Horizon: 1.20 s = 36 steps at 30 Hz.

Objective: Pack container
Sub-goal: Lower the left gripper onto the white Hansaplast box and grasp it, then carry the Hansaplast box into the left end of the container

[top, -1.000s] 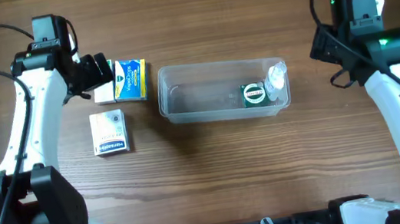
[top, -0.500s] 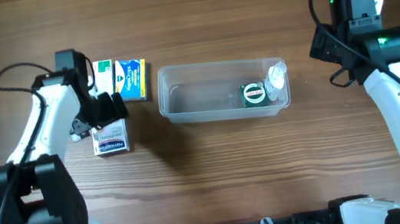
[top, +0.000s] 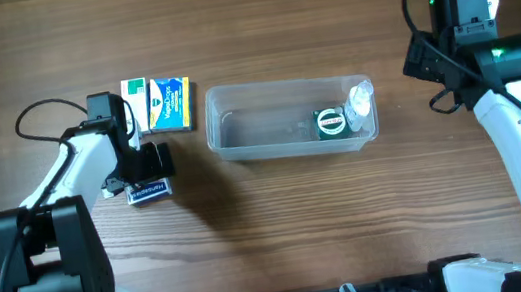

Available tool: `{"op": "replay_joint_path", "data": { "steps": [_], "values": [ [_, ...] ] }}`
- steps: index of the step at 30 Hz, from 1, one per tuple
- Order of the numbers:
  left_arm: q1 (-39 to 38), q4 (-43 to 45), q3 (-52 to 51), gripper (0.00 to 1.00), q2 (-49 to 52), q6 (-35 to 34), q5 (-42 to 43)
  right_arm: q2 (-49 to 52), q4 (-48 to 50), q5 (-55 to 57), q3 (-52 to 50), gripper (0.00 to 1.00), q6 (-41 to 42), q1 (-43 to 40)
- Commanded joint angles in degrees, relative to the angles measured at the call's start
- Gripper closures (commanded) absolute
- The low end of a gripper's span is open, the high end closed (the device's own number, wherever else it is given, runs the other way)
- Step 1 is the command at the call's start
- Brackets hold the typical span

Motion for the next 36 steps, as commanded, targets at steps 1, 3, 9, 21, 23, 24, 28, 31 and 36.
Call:
{"op": "replay_joint_path", "data": {
  "steps": [1,3,9,21,23,24,28,31,36],
  "values": [
    [0.1,0.9,-1.2,0.06,0.1,1.3,1.1,0.2,0.2,1.1,0.8,0.0,-0.6,-0.2],
    [0.1,1.5,-1.2,0.17,0.1,1.3,1.1,0.2,0.2,1.1,0.8,0.0,-0.6,-0.2],
    [0.1,1.7,-1.0,0.27,0.1,1.3,1.1,0.2,0.2,1.1,0.8,0.0,-0.6,-0.2],
    [0.1,-11.0,13.6,0.32,0.1,-1.1,1.2,0.2,0.2,1.1,0.8,0.0,-0.6,-0.2],
    [0.1,-14.2,17.6,0.31,0.1,-1.5,1.2,0.2,0.2,1.1,0.8,0.0,-0.6,-0.2],
    [0.1,-16.0,20.0,0.31,0.1,-2.4,1.3,0.2,0.2,1.1,0.8,0.0,-0.6,-0.2],
    [-0.4,-20.9,27.8,0.31,0.1,-3.3,5.6,0.2,0.2,1.1,0.8,0.0,-0.6,-0.2],
    [-2.8,-22.4,32.7,0.31,0.1,-5.2,8.3,0.2,0.2,1.1,0.8,0.0,-0.6,-0.2],
    [-11.0,-20.1,34.4,0.31,0.1,-9.0,9.3,0.2,0.2,1.1,0.8,0.0,-0.6,-0.2]
  ]
}}
